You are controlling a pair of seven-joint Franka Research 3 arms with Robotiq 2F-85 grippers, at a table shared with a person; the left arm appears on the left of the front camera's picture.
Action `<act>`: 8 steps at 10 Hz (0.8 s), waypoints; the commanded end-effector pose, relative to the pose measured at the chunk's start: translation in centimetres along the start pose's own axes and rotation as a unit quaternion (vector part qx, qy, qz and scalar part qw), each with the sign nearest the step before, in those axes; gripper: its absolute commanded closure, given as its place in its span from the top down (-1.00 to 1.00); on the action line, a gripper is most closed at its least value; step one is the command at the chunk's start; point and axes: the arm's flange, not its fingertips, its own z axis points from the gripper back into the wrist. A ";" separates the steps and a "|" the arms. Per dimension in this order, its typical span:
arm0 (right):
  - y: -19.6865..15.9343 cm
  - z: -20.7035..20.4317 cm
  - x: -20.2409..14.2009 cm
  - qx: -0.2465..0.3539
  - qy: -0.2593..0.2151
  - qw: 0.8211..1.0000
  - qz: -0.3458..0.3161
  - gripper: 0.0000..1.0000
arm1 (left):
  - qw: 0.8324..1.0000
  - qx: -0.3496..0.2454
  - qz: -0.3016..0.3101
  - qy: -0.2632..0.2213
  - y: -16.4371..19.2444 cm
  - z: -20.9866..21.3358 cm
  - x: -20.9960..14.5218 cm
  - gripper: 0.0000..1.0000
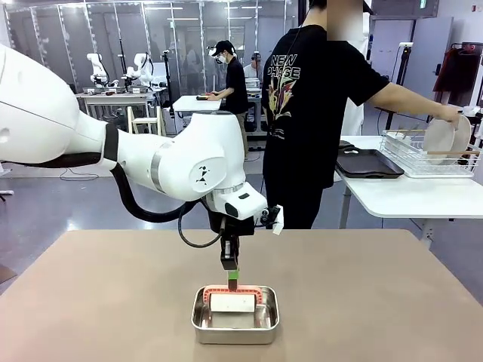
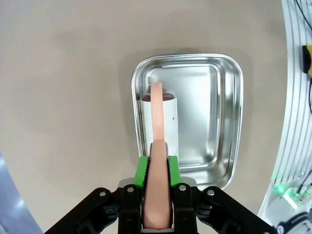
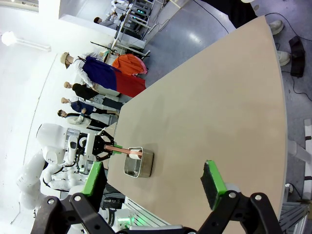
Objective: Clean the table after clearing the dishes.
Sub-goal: Place the Lint Roller back on top of the Airtight Container.
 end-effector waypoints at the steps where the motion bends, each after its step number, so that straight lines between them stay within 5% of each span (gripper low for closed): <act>1: 0.3 0.1 0.0 -0.001 -0.001 1.000 0.001 1.00 | 1.000 0.018 0.008 0.000 1.1 -0.1 0.6 -0.58; 8: 0.3 0.1 0.0 -0.001 -0.001 1.000 0.001 1.00 | 1.000 0.002 0.011 -0.006 1.9 -0.8 0.4 -0.58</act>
